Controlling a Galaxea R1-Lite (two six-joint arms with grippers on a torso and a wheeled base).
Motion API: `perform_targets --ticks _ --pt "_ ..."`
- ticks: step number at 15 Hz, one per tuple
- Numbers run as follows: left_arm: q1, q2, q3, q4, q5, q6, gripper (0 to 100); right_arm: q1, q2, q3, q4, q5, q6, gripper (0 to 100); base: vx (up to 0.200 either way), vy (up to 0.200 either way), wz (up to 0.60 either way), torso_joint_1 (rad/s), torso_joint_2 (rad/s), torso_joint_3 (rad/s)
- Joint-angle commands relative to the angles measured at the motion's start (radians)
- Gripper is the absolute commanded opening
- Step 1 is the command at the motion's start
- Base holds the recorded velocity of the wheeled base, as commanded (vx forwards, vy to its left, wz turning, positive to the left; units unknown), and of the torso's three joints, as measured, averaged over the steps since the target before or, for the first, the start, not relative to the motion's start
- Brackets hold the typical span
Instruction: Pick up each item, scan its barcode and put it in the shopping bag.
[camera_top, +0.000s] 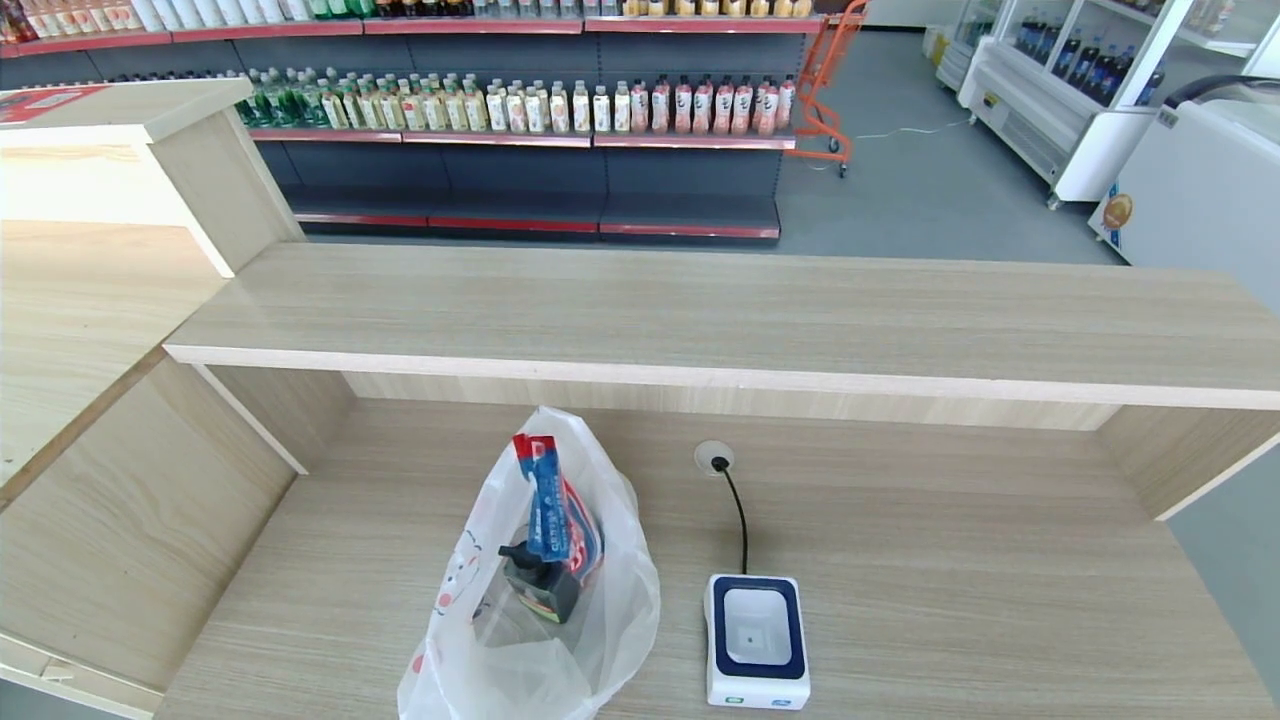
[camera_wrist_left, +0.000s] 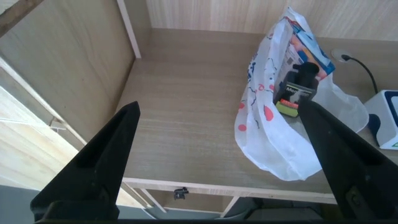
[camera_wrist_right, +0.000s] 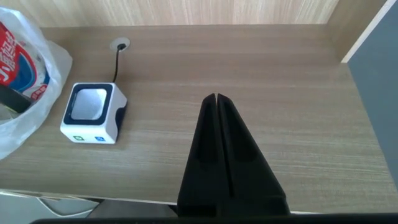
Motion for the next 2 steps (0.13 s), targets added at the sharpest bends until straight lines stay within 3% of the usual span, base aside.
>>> perform_targets --ticks 1,2 --pt "-0.001 0.000 0.000 0.000 0.000 -0.001 100 -0.001 0.003 0.000 0.000 0.001 0.000 0 0.000 0.000 0.00 0.000 0.00 0.000" --pt "-0.001 0.000 0.000 0.000 0.000 -0.001 100 -0.001 0.003 0.000 -0.001 0.001 -0.002 0 0.000 0.000 0.00 0.000 0.00 0.000"
